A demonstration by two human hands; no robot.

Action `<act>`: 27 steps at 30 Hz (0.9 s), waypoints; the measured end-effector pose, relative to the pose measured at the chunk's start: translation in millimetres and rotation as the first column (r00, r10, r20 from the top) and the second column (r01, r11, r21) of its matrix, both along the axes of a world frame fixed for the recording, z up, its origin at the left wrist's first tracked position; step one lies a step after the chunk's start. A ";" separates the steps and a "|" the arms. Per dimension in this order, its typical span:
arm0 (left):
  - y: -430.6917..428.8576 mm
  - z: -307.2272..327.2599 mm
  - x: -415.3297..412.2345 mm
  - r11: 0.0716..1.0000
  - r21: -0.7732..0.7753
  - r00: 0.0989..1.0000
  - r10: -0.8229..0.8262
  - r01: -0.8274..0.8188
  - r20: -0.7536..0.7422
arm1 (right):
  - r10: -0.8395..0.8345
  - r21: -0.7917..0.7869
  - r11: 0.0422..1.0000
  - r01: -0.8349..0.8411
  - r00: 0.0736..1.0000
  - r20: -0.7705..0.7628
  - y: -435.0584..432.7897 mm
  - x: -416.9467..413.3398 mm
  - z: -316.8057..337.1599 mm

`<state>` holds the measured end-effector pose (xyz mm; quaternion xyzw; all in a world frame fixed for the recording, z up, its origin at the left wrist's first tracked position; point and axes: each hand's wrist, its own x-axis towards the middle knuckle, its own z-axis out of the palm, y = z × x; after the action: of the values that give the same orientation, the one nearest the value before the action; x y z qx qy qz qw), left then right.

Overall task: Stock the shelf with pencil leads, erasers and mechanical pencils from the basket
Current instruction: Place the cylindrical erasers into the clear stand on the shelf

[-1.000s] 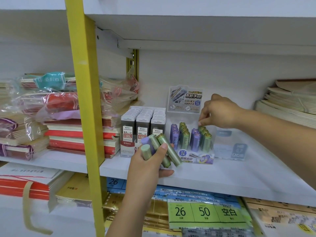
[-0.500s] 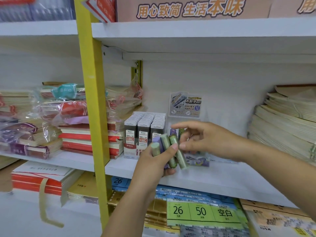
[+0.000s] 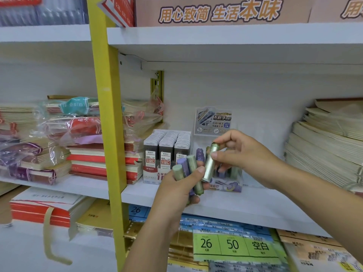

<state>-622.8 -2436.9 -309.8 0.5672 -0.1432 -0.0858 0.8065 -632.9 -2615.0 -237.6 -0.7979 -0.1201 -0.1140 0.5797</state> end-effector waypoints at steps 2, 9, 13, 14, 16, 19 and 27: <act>2.5 -1.1 3.9 1.000 0.012 0.999 0.027 -0.027 0.017 | 0.058 0.038 0.998 -0.057 0.998 -0.031 -1.5 3.8 2.8; 4.9 -5.1 19.0 0.996 0.021 0.992 0.085 -0.087 0.092 | -0.051 0.020 0.999 0.049 0.994 0.101 -13.1 28.2 28.1; 7.6 -8.8 26.9 0.997 0.022 0.993 0.070 -0.073 0.099 | -0.170 -0.216 0.952 0.218 0.961 0.218 -23.8 54.1 48.0; 8.6 -9.3 28.3 0.997 0.021 0.993 0.066 -0.068 0.098 | -0.185 -0.288 0.925 0.250 0.955 0.233 -24.7 61.1 50.2; 10.5 -9.6 30.8 0.998 0.012 0.994 0.060 -0.062 0.094 | -0.191 -0.419 0.865 0.276 0.954 0.233 -25.0 74.7 52.6; 12.8 -9.8 32.4 0.999 -0.003 0.995 0.050 -0.050 0.089 | -0.179 -0.562 0.796 0.223 0.975 0.134 -25.2 94.2 50.0; 14.2 -12.0 34.1 0.999 -0.008 0.993 0.044 -0.043 0.105 | -0.101 -0.609 0.791 0.050 0.994 -0.049 -27.1 116.0 37.9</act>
<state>-588.7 -2422.8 -321.8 0.5718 -0.1734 -0.0377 0.8010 -516.9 -2642.1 -199.7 -0.9495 -0.0954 -0.0608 0.2927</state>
